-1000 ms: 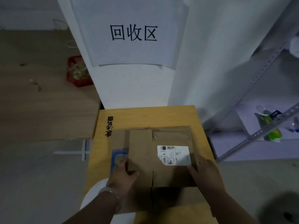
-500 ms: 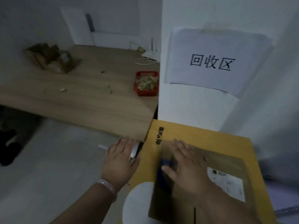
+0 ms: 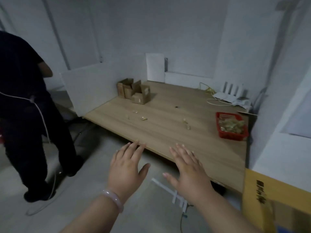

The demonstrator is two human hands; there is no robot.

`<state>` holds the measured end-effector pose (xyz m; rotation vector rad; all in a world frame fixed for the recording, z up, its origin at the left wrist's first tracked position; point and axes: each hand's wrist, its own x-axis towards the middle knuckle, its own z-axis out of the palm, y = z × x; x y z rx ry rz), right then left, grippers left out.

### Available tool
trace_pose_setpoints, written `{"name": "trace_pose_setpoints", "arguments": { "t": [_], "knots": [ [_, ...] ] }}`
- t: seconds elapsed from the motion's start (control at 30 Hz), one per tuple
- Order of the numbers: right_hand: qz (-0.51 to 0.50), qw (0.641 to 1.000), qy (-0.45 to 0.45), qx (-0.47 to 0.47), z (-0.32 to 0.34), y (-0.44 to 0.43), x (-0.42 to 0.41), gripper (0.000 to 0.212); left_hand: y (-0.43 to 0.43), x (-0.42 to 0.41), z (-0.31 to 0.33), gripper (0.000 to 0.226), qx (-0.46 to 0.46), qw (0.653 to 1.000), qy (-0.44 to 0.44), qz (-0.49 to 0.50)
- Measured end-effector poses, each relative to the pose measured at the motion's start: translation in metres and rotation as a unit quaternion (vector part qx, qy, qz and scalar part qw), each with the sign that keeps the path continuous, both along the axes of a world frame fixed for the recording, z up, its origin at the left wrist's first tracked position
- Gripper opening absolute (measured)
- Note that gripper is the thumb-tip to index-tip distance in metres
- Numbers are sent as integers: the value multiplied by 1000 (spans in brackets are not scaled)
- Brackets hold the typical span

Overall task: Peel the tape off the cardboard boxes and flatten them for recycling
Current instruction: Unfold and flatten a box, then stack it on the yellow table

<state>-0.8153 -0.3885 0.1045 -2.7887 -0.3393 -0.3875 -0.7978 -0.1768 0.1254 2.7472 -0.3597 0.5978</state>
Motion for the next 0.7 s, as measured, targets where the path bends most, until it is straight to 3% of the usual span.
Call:
{"name": "trace_pose_setpoints", "arguments": {
  "t": [0.43,0.7],
  "knots": [
    [61,998,1,-13,0,130,140,80,121,107,-9,66,12,998,-13,57],
    [50,999,-12,-18,-6,140,288,79,131,256,-4,65,17,998,-7,65]
  ]
}}
